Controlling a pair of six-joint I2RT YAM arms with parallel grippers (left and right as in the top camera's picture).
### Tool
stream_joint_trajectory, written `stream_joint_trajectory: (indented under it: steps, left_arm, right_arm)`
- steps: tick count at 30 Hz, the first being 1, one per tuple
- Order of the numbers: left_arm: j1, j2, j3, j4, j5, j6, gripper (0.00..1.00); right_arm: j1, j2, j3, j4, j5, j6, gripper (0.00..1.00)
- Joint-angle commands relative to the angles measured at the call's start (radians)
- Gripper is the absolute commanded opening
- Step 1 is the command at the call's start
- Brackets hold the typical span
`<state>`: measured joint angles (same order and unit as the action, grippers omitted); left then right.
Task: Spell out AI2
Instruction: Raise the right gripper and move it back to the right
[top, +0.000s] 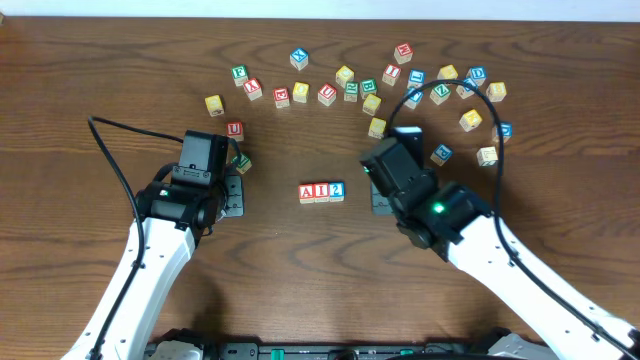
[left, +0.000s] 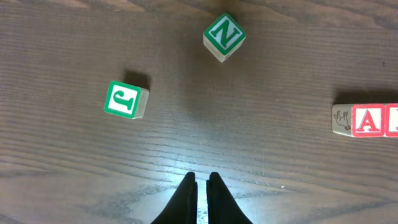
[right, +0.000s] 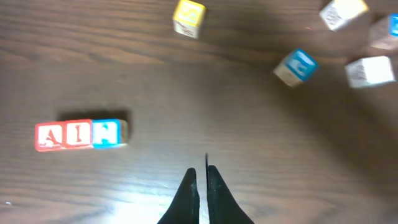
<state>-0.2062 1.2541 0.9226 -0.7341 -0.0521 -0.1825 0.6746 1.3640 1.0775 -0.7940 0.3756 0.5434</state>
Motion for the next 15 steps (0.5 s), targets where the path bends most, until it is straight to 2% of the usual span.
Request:
stream_joint_trajectory:
  steps: [1, 12, 15]
  left_arm:
    - [0.005, 0.005, 0.026, -0.001, -0.013, 0.006, 0.08]
    - [0.005, 0.005, 0.026, 0.013, -0.013, 0.006, 0.08]
    - [0.005, 0.005, 0.026, 0.013, -0.013, 0.005, 0.08]
  right_arm:
    - [-0.024, -0.027, 0.003, -0.055, 0.038, -0.010, 0.01]
    - [-0.034, -0.146, 0.043, -0.110, 0.116, -0.010, 0.03]
    - [-0.034, -0.210, 0.072, -0.110, 0.172, -0.010, 0.27]
